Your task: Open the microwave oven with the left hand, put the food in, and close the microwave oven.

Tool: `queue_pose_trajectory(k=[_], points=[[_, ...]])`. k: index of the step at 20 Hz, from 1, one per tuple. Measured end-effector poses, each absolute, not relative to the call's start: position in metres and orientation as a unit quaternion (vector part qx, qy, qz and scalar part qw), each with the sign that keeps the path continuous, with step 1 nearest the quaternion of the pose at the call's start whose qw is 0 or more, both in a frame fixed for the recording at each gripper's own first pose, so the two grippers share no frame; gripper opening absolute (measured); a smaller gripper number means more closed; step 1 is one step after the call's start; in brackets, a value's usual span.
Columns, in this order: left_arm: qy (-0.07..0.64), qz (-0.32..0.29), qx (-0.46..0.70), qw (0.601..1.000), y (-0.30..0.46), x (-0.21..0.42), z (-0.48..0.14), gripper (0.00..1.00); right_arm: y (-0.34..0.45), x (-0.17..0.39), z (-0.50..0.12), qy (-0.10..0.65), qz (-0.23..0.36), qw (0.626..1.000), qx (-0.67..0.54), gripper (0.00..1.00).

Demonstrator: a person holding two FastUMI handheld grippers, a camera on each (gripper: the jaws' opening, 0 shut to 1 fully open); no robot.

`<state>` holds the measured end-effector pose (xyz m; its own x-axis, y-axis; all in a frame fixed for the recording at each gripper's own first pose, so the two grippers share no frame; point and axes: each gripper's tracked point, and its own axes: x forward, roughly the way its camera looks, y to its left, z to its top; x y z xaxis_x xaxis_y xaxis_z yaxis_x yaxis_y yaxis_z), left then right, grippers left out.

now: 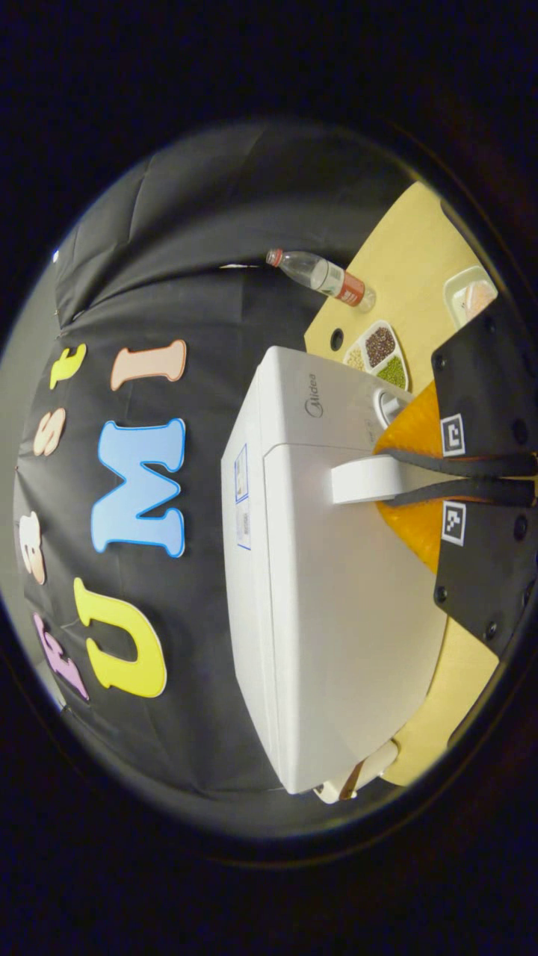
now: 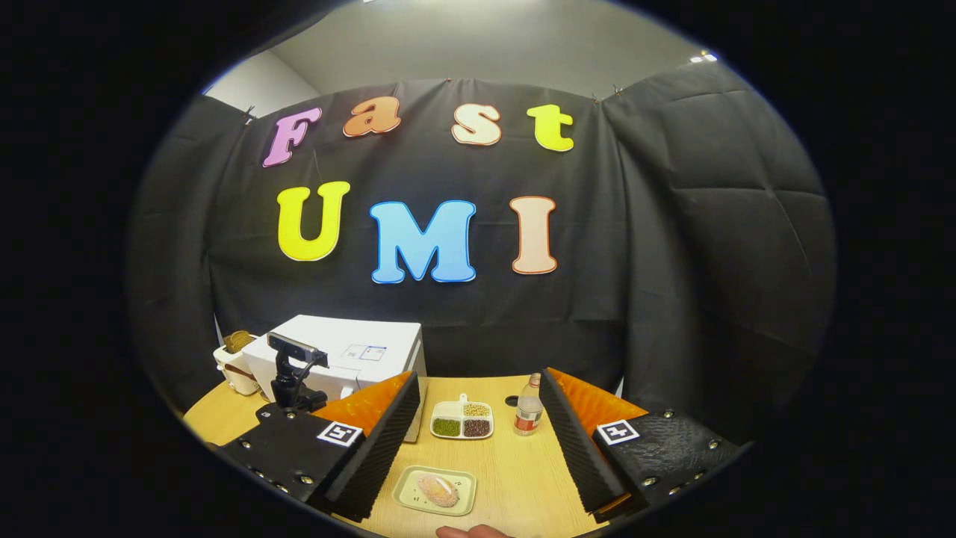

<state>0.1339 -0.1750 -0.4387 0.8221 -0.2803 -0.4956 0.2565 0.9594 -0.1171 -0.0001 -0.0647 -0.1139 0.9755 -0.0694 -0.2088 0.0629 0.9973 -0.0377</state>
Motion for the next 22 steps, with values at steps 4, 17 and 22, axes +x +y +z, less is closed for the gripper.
queue_pose_trajectory(k=[4,17,22], points=[[0.255,-0.159,-0.016,0.953,-0.159,0.077,-0.427,0.08,-0.058,0.003,-0.117,0.104,-0.027,0.994,-0.010,0.98],[0.274,-0.259,0.023,0.926,-0.073,-0.051,-0.405,0.08,0.017,-0.009,-0.126,0.110,0.017,0.994,0.013,0.98],[0.279,-0.290,0.035,0.915,-0.026,-0.089,-0.400,0.08,0.050,-0.020,-0.131,0.114,0.029,0.993,0.014,0.98]])
